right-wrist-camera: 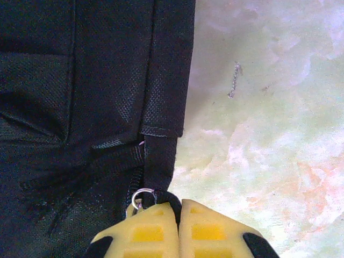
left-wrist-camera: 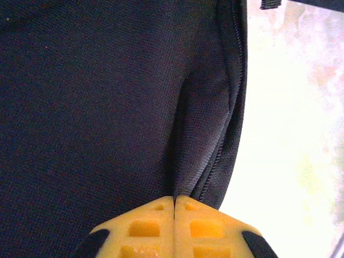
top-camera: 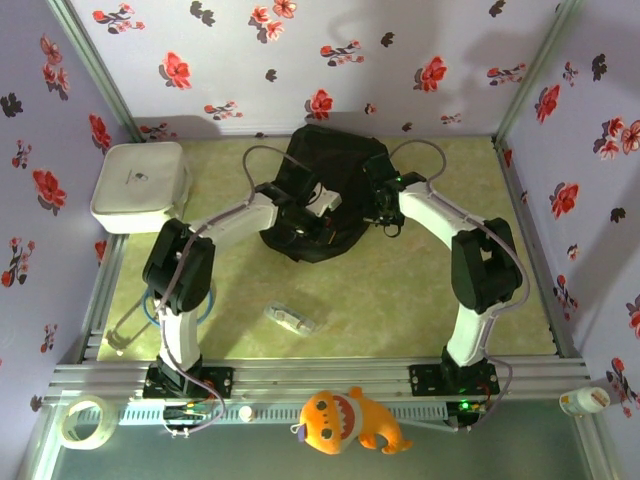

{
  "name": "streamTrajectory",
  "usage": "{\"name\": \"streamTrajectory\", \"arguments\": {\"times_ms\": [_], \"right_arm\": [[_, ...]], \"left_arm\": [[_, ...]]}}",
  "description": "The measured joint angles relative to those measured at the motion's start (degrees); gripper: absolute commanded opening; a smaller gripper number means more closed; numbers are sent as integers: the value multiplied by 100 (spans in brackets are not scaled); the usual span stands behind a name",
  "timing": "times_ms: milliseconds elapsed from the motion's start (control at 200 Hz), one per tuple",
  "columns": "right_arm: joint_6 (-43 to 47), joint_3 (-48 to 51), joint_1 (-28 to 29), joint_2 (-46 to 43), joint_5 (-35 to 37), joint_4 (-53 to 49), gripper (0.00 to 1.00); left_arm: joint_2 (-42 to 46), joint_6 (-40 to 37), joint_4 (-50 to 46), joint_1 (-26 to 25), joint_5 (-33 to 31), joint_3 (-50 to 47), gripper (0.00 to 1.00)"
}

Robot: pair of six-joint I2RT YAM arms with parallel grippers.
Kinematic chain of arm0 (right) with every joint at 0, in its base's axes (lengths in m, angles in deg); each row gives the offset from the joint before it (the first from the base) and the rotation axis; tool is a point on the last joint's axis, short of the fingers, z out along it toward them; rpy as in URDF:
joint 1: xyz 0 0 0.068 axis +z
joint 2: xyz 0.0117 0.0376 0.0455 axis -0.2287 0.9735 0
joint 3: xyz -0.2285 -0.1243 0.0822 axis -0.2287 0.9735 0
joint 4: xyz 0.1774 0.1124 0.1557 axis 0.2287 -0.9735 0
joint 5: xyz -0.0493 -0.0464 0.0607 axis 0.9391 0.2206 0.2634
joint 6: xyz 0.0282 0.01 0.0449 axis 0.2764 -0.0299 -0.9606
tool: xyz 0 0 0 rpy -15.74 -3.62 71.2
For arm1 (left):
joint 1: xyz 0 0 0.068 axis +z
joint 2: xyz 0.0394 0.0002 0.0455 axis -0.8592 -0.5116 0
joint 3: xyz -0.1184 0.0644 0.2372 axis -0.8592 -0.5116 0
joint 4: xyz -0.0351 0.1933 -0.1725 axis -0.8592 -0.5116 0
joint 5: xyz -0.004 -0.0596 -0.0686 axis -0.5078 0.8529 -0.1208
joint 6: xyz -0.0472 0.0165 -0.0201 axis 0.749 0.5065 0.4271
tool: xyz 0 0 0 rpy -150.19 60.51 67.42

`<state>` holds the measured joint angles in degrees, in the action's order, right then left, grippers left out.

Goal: Pack the student bag

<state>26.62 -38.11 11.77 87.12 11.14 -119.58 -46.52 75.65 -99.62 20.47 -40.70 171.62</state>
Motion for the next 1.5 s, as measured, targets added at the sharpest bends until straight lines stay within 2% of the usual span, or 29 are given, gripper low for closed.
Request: {"name": "streamTrajectory", "arguments": {"times_ms": [200, 340, 440, 555, 625, 720, 805, 975, 1145, 1410, 1500], "right_arm": [[-2, 581, -157, -479, -7, 223, 0], [2, 1180, -452, -1019, -144, 459, 0], [-15, 1443, -745, -1228, -275, 680, 13], [-2, 1545, -981, -1327, -444, 887, 30], [0, 1550, -1012, -1414, -498, 968, 44], [-37, 1550, -1012, -1578, -555, 1121, 56], [-79, 1550, -1025, -1720, -599, 1279, 64], [-234, 1534, -1261, -1593, -907, 1744, 63], [-407, 1237, -1598, -863, -1624, 2236, 62], [-275, 455, -1814, 20, -1744, 2240, 65], [-59, -11, -1891, 511, -2092, 2234, 64]], "left_arm": [[61, 391, 205, -302, 140, -74, 0], [61, 745, 455, -667, 310, -74, 19], [72, 1014, 485, -802, 404, -74, 37], [133, 1252, 507, -761, 293, -68, 49], [227, 1368, 505, -660, 127, -48, 56], [411, 1462, 505, -455, -188, -2, 61], [511, 1508, 492, -264, -457, 146, 63], [439, 1510, 328, -103, -1014, 774, 63], [111, 1510, 291, -133, -1211, 1368, 62], [-586, 1504, 118, -203, -1305, 2033, 59], [-767, 1482, -13, -249, -1333, 2223, 59]]}}
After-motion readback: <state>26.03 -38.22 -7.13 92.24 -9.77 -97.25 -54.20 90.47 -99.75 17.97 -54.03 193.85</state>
